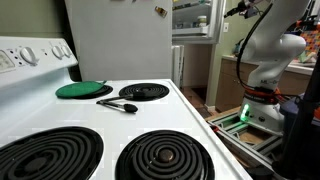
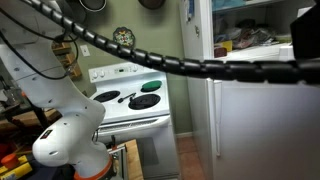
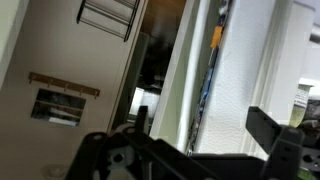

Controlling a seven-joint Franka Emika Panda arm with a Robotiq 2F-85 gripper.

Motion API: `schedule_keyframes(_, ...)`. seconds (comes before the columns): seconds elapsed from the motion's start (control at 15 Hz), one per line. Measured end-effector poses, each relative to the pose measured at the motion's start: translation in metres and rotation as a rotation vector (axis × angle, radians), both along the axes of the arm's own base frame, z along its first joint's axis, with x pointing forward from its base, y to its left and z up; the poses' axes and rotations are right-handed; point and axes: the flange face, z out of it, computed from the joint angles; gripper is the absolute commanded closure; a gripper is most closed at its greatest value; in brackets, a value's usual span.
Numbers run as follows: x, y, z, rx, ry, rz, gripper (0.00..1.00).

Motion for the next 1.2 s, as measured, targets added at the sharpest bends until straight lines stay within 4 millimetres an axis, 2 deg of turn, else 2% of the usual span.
schedule_keyframes(0.2,-0.02,-0.005,0.013,-0.04,0.129,-0.025,0.0)
schedule_keyframes(0.47,-0.052,0.011,0.037,-0.062,0.225,0.084,0.0)
schedule_keyframes(0.67,-0.074,0.032,0.051,-0.07,0.282,0.207,0.0)
schedule_keyframes(0.87,-0.092,0.056,0.056,-0.087,0.377,0.326,0.0)
schedule_keyframes(1.0,-0.097,0.077,0.058,-0.091,0.434,0.413,0.0)
schedule_keyframes(1.2,-0.093,0.113,0.06,-0.098,0.467,0.535,0.0)
